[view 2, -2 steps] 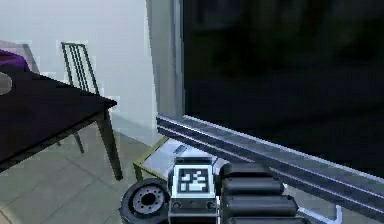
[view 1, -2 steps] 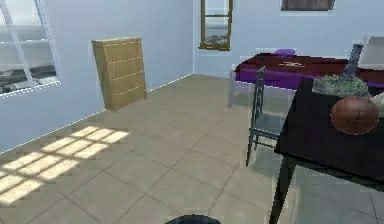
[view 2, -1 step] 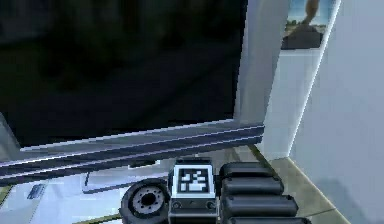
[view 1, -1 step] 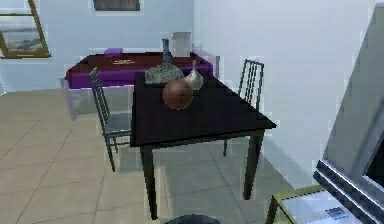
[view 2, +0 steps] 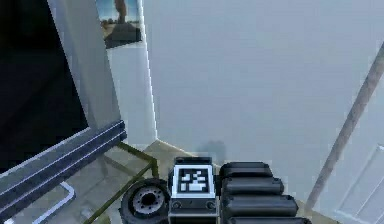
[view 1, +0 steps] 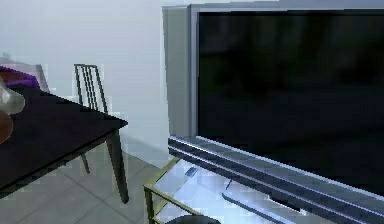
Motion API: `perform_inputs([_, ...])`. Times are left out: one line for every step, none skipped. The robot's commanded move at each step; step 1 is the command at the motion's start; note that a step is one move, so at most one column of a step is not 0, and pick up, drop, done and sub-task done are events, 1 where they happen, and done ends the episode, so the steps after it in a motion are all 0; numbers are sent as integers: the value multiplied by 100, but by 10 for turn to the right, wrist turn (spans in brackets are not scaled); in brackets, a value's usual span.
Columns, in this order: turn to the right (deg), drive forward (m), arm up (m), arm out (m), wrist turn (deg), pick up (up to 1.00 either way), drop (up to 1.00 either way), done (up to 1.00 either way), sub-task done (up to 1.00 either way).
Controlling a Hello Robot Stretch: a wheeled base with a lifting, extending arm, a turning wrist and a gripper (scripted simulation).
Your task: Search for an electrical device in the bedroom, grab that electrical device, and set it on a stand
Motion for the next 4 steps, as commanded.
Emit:
perform_inputs([90,0,0,0,0,0,0,0,0])
perform_inputs([0,25,0,0,0,0,0,0,0])
perform_inputs([-450,0,0,0,0,0,0,0,0])
perform_inputs([-450,0,0,0,0,0,0,0,0])
